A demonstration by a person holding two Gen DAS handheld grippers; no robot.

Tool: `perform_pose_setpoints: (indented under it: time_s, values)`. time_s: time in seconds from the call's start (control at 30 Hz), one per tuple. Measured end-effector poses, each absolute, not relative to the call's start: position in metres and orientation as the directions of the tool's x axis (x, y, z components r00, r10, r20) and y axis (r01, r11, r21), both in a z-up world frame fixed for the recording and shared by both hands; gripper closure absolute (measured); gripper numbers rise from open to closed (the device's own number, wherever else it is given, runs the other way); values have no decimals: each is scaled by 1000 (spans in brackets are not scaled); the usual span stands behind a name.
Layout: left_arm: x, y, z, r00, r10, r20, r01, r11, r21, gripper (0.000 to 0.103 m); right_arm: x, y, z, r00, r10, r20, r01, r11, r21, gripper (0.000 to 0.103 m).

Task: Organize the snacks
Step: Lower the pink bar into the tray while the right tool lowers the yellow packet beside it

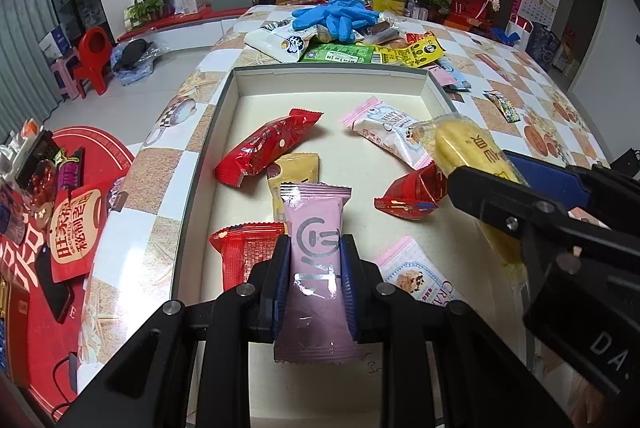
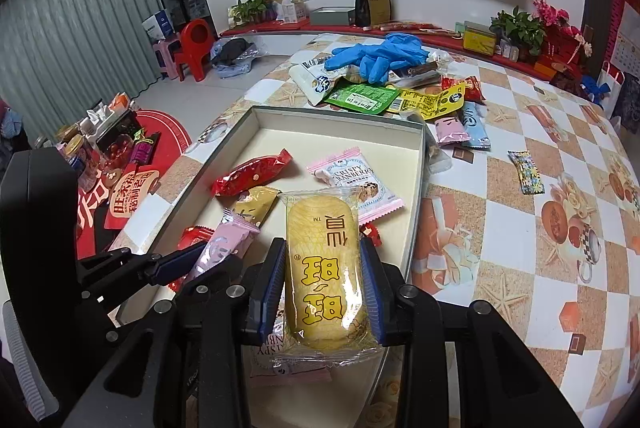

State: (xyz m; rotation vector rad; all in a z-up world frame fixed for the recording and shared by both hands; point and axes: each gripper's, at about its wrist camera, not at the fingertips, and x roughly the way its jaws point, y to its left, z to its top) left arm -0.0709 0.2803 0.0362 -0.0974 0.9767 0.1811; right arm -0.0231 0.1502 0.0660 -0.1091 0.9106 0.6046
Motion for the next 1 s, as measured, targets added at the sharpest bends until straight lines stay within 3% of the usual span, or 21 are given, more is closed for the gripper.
perform_pose_setpoints:
  time_s: [1.0]
  values:
    - [-64,283,37,527,117,-841,-200,980,11,77,-10,158,65,439,468,-767,-549,816,184,66]
